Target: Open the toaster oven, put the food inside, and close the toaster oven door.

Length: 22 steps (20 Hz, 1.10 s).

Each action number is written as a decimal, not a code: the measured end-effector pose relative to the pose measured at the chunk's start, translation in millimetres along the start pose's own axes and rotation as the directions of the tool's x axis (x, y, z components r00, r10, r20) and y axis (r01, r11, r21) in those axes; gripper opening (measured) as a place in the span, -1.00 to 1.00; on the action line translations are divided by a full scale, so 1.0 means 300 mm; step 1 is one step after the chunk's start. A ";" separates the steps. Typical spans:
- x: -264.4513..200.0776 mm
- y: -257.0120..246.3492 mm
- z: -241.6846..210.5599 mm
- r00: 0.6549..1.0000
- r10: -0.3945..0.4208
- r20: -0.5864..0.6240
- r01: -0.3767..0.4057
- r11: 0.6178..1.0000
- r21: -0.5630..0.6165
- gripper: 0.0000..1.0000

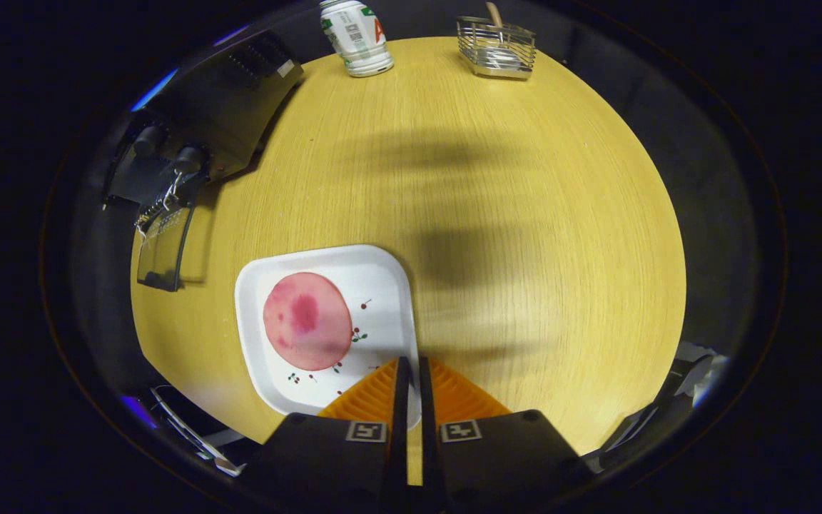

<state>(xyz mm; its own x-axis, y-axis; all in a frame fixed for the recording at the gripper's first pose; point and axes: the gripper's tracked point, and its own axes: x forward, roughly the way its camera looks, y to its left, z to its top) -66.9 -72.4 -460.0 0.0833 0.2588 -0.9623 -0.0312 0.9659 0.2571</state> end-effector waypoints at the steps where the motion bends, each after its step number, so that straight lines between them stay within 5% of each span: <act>1: -0.002 0.002 0.007 1.000 0.028 0.005 -0.028 0.999 0.014 -0.78; 8: -0.020 0.012 -0.021 0.957 0.278 0.082 -0.289 0.924 0.248 -0.89; 18: -0.148 0.126 -0.037 0.907 0.351 0.230 -0.417 0.821 0.391 -0.89; 22: -0.242 0.245 -0.060 0.892 0.359 0.275 -0.444 0.812 0.380 -0.89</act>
<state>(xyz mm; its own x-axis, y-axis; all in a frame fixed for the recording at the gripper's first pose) -93.1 -20.5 -372.8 0.3367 0.5802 -0.7416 0.3158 0.6725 0.6694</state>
